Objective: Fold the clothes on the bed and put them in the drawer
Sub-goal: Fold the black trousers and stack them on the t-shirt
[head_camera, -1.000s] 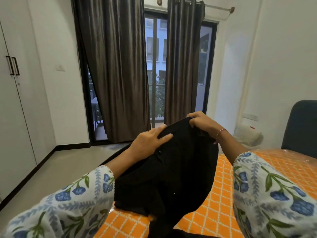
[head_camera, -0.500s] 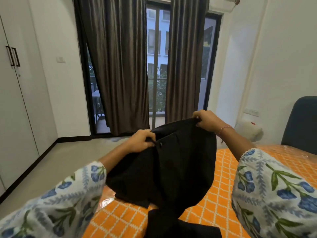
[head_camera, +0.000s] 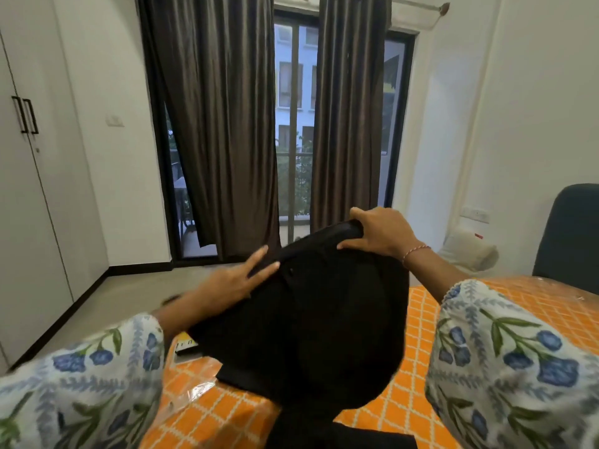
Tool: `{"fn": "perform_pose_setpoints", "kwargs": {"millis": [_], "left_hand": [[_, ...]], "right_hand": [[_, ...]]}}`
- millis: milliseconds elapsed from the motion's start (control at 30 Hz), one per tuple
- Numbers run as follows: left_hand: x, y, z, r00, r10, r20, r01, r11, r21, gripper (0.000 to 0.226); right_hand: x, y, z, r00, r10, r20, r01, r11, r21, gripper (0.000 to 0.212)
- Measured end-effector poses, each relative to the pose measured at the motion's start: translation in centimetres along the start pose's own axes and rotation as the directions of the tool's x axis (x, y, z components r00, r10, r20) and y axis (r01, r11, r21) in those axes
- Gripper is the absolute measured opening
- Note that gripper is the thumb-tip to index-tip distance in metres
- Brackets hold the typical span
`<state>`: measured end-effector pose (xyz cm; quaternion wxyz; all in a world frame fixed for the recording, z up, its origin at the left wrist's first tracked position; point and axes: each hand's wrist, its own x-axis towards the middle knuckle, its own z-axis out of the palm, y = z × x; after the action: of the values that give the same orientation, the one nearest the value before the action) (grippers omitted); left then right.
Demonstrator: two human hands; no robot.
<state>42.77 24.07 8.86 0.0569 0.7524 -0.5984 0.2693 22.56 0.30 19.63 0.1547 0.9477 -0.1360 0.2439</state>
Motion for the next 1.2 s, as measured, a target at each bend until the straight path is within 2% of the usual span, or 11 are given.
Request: {"fn": "perform_pose_setpoints", "kwargs": {"millis": [67, 167, 267, 367, 533, 633, 767, 833, 933, 1100, 1200], "left_hand": [[-1.8, 1.0, 2.8, 0.961, -0.199, 0.191, 0.222, 0.969, -0.106, 0.063], [-1.5, 1.1, 4.9, 0.902, -0.409, 0.14, 0.424, 0.899, -0.109, 0.035], [-1.2, 2.1, 4.2, 0.946, -0.311, 0.088, 0.323, 0.905, -0.275, 0.05], [0.1, 2.7, 1.3, 0.985, -0.093, 0.146, 0.117, 0.979, -0.169, 0.088], [3.9, 1.2, -1.5, 0.955, -0.228, 0.192, 0.163, 0.939, 0.303, 0.04], [4.5, -1.4, -2.4, 0.905, -0.393, 0.166, 0.408, 0.91, -0.074, 0.022], [4.4, -4.2, -3.4, 0.791, -0.602, 0.104, 0.434, 0.433, -0.79, 0.012], [4.4, -4.4, -3.6, 0.7, -0.703, 0.128, 0.327, 0.155, -0.932, 0.021], [5.3, -4.5, -4.1, 0.664, -0.729, 0.164, 0.165, -0.072, -0.984, 0.029], [3.8, -6.9, -8.9, 0.882, -0.451, 0.135, -0.003, -0.292, -0.956, 0.019], [1.9, -7.8, -10.6, 0.935, -0.294, 0.198, 0.168, -0.122, -0.978, 0.037]], "right_hand": [[0.8, -0.5, 0.4, 0.999, -0.011, 0.041, 0.011, 1.0, -0.002, 0.049], [1.1, -1.0, 1.2, 0.999, 0.026, 0.036, -0.027, 0.999, 0.032, 0.04], [0.7, 1.0, 1.3, 0.984, 0.162, 0.075, -0.171, 0.975, 0.14, 0.037], [0.0, 3.0, 1.0, 0.958, 0.265, 0.11, -0.281, 0.943, 0.176, 0.039], [-0.9, 5.5, 0.6, 0.897, 0.408, 0.169, -0.44, 0.862, 0.251, 0.042], [-1.5, 7.5, 0.2, 0.867, 0.45, 0.214, -0.498, 0.801, 0.333, 0.039], [-2.7, 9.4, -1.3, 0.804, 0.425, 0.417, -0.587, 0.678, 0.442, 0.024], [-3.2, 9.6, -1.7, 0.785, 0.439, 0.438, -0.617, 0.619, 0.486, 0.019], [-4.0, 9.0, -1.4, 0.813, 0.49, 0.315, -0.551, 0.472, 0.688, 0.017], [-4.1, 8.1, -2.4, 0.853, 0.425, 0.303, -0.385, 0.121, 0.915, 0.021], [-3.2, 8.1, -3.2, 0.849, 0.412, 0.331, -0.36, -0.008, 0.933, 0.021]]}}
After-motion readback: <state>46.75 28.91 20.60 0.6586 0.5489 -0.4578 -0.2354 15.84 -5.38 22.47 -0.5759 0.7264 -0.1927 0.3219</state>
